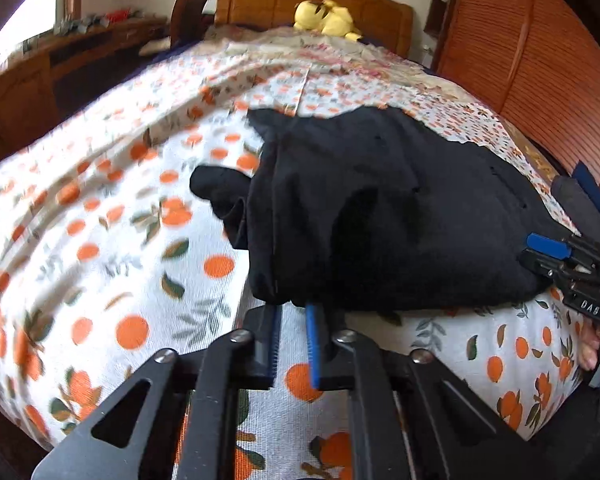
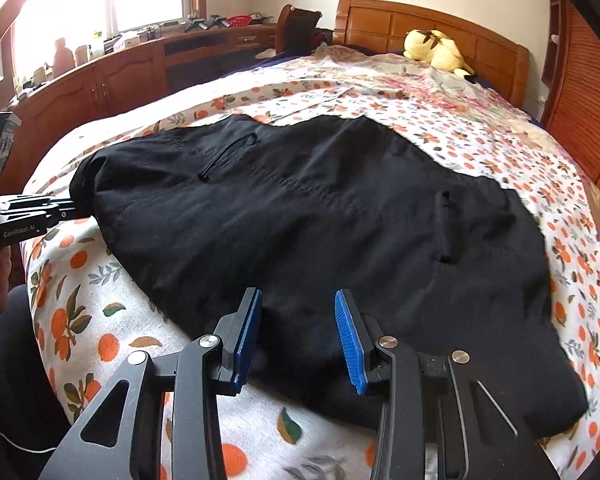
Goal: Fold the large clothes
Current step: 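Close the left tool on one end of the folded black coat, then fold the held coat end over the coat with the left tool, open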
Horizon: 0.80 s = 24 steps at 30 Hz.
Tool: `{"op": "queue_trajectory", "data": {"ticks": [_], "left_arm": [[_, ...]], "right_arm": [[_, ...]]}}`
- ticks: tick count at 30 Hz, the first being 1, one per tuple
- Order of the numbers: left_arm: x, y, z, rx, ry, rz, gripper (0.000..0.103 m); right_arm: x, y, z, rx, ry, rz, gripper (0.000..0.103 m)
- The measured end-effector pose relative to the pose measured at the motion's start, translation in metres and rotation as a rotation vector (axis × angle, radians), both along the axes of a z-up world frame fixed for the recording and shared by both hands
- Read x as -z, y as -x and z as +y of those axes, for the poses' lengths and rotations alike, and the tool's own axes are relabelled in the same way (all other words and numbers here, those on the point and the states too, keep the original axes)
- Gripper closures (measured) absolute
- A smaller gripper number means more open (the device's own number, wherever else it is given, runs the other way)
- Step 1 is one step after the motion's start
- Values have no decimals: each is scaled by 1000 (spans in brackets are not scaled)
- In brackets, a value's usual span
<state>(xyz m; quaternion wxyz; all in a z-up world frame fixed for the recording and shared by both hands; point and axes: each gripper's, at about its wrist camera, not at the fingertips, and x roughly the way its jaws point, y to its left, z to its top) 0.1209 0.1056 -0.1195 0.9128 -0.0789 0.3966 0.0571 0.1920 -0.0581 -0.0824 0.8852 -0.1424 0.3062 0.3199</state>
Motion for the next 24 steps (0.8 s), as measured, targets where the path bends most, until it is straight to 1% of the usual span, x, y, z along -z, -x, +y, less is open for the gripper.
{"op": "queue_trajectory", "data": {"ticks": [2, 6, 10, 15, 19, 24], "left_arm": [[-14, 1, -8, 4, -38, -41, 95], [-42, -2, -21, 18, -85, -112, 97], [-63, -13, -35, 38, -126, -153, 97], [-76, -25, -52, 60, -148, -186, 98], [-87, -34, -74, 116, -201, -201, 99], [-102, -47, -106, 192, -223, -226, 100]], "right_arm": [[-4, 3, -8, 11, -10, -12, 64], [-16, 9, -30, 42, -47, -36, 64], [-25, 15, -53, 79, -82, -64, 64], [-30, 28, -79, 115, -113, -86, 64], [-34, 36, -98, 137, -129, -100, 64], [-38, 39, -116, 173, -152, -106, 64]]}}
